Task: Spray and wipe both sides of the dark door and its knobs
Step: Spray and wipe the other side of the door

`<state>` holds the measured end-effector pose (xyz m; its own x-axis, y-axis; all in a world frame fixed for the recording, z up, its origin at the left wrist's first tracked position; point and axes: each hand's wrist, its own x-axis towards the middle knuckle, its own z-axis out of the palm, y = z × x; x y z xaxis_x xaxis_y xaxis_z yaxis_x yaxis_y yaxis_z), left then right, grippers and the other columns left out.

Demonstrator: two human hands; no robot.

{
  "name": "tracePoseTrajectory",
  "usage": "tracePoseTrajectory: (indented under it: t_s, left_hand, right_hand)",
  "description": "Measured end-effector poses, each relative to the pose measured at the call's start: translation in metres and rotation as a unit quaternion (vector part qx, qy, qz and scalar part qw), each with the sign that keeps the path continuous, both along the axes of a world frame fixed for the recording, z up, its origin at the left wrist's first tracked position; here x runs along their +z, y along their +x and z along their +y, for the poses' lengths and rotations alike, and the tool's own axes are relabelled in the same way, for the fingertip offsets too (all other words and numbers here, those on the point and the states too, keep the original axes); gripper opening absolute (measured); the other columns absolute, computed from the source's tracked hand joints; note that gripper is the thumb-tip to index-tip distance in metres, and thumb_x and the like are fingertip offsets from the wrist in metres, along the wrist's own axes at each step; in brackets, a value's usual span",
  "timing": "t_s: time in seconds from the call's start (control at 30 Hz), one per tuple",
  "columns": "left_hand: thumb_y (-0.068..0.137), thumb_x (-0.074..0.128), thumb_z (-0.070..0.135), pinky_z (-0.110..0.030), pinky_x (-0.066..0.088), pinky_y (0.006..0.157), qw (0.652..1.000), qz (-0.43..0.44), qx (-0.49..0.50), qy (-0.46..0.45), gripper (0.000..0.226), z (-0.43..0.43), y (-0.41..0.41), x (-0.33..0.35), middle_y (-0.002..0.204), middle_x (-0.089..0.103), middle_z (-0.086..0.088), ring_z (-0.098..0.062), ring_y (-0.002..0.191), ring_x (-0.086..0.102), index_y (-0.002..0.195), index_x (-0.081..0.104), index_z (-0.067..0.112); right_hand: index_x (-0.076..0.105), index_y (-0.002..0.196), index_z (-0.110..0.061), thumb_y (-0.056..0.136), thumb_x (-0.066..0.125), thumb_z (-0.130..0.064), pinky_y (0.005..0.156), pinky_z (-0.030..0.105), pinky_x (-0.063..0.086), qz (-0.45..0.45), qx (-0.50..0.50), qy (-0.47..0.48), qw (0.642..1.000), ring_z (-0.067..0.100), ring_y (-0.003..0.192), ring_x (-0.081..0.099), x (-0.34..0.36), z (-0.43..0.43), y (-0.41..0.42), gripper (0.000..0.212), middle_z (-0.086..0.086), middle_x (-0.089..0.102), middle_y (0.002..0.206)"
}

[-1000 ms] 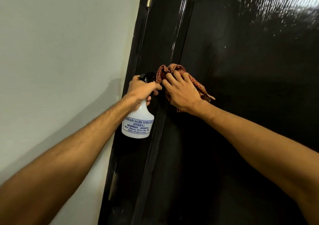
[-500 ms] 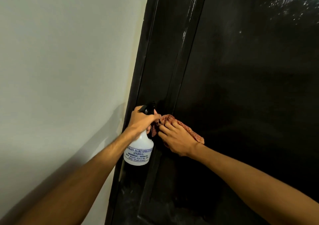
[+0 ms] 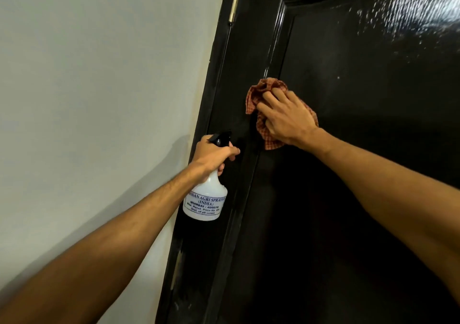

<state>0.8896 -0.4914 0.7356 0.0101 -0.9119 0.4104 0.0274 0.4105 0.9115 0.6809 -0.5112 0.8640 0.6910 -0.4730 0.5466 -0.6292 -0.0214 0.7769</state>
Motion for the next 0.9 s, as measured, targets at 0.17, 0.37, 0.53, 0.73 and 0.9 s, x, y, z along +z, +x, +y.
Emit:
tracePoseTrajectory:
  t_s: [0.17,0.37,0.53,0.73,0.9]
  left_hand:
    - [0.085,0.078,0.016,-0.024,0.041,0.04,0.999,0.006,-0.002,-0.036,0.023,-0.004,0.001,0.072,0.083,0.074,-0.011,-0.01,0.041,0.046,0.102,0.072,0.002]
    - [0.083,0.081,0.017,-0.024,0.043,0.042,0.997,0.019,0.002,-0.073,0.034,-0.01,0.009,0.128,0.095,0.077,-0.019,-0.01,0.042,0.046,0.112,0.069,0.003]
    - [0.085,0.08,0.019,-0.024,0.043,0.043,0.998,-0.002,-0.008,-0.055,0.029,-0.011,0.006,0.089,0.085,0.075,-0.012,-0.01,0.042,0.046,0.107,0.072,0.003]
    - [0.086,0.08,0.017,-0.024,0.041,0.041,1.0,-0.006,-0.001,-0.007,0.022,-0.015,0.0,0.001,0.08,0.073,-0.01,-0.011,0.041,0.047,0.101,0.072,0.003]
    - [0.086,0.079,0.016,-0.026,0.04,0.041,0.999,-0.024,0.027,0.006,0.016,-0.009,-0.005,-0.062,0.077,0.073,-0.014,-0.015,0.042,0.048,0.093,0.072,0.004]
  right_hand:
    - [0.05,0.13,-0.014,0.094,0.04,-0.032,0.101,0.052,0.039,-0.015,-0.006,-0.024,1.0,0.036,0.127,0.044,0.055,0.0,0.002,0.042,0.014,0.049,0.136]
    - [0.045,0.14,-0.013,0.095,0.036,-0.035,0.112,0.059,0.029,-0.115,-0.022,-0.031,0.993,0.039,0.137,0.037,0.105,0.005,0.016,0.051,0.016,0.041,0.149]
    - [0.044,0.143,-0.013,0.098,0.042,-0.034,0.12,0.059,0.02,-0.095,-0.008,-0.014,0.995,0.039,0.146,0.03,0.033,0.0,0.012,0.05,0.016,0.039,0.154]
    - [0.056,0.134,-0.009,0.092,0.034,-0.032,0.113,0.056,0.026,-0.074,-0.014,0.034,0.997,0.041,0.138,0.044,-0.078,-0.003,0.011,0.052,0.018,0.053,0.142]
    - [0.06,0.125,-0.01,0.083,0.06,-0.033,0.109,0.052,0.026,-0.037,-0.004,0.06,0.998,0.04,0.131,0.051,-0.168,-0.005,0.01,0.048,0.015,0.059,0.132]
